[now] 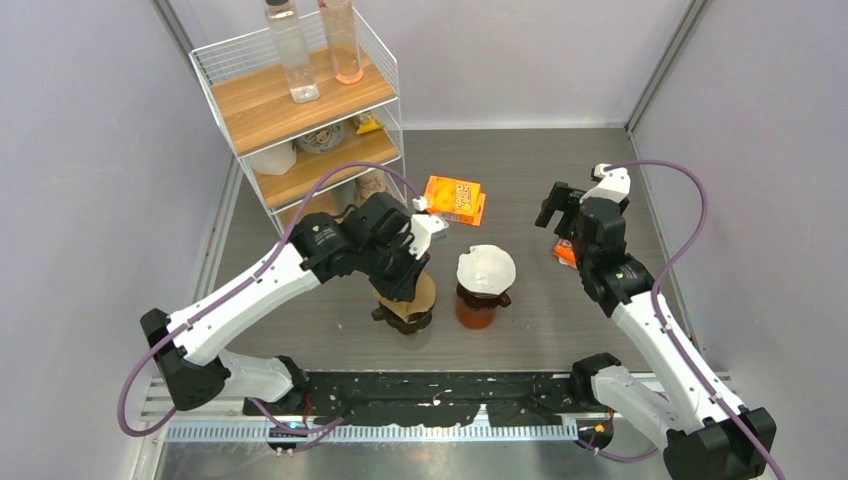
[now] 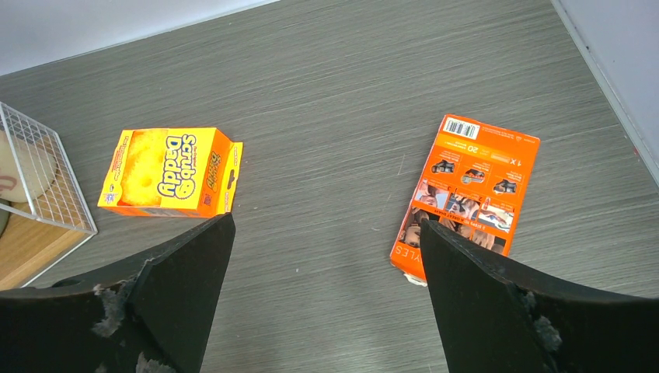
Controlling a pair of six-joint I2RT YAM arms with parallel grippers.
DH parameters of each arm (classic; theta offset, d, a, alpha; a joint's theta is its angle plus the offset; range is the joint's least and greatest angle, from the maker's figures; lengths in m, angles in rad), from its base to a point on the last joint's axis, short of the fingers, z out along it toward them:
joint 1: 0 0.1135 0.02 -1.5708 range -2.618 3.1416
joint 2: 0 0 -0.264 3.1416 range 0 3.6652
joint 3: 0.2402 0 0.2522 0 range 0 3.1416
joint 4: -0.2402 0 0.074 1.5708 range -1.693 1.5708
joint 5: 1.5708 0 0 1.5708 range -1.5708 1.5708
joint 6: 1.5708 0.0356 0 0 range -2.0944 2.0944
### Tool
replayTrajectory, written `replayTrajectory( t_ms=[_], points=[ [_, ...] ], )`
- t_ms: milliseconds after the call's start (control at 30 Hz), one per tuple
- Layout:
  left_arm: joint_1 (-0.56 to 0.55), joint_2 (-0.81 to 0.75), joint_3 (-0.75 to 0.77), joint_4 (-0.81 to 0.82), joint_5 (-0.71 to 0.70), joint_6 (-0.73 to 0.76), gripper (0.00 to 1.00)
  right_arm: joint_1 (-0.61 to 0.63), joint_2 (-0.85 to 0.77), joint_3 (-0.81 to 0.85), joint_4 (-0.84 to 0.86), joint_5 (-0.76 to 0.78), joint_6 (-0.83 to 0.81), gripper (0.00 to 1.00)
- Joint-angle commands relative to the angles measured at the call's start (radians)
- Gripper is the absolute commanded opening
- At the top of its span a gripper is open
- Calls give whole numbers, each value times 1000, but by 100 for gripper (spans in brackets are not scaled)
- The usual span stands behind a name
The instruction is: Place the coffee filter in the dripper
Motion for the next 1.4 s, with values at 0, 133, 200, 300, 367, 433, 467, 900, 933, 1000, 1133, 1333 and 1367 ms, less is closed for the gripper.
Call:
replayTrajectory(
  t_ms=[0, 133, 200, 300, 367, 433, 467, 900, 933, 1000, 1133, 1333, 1367],
  points=[
    [-4, -44, 44, 20, -41, -34, 17, -4, -17, 5, 20, 23, -7, 95],
    [-4, -20, 37, 0, -82, -37, 15, -4, -24, 3, 20, 27, -9, 95],
    [-4, -1, 40, -17, -76, -31, 12, -4, -24, 2, 20, 27, -9, 95],
    [-5, 17, 43, -37, -53, -13, 10, -4, -23, 3, 20, 26, -8, 95],
    [-5, 20, 39, -39, -34, -6, 10, -4, -21, 5, 20, 27, -9, 95],
    [-6, 18, 29, -36, -15, 0, 10, -4, -19, 4, 21, 28, -10, 95],
    [-7, 16, 23, -34, -5, 2, 10, -4, -19, 4, 20, 30, -10, 95],
    [-72, 34, -25, -19, -175, -16, 8, -5, -11, 6, 21, 28, -16, 95],
    [-74, 36, -28, -19, -185, -17, 8, -4, -14, 5, 20, 28, -17, 95],
    [-80, 42, -38, -19, -189, -19, 7, -5, -14, 4, 20, 30, -16, 95],
    [-86, 52, -58, 0, -182, -15, 5, -5, -15, 4, 20, 26, -15, 95],
    [-89, 52, -85, 33, -165, -17, 5, -5, -18, 4, 15, 25, -15, 95],
    [-88, 54, -88, 34, -166, -20, 5, -4, -19, 4, 15, 25, -15, 95]
  ],
)
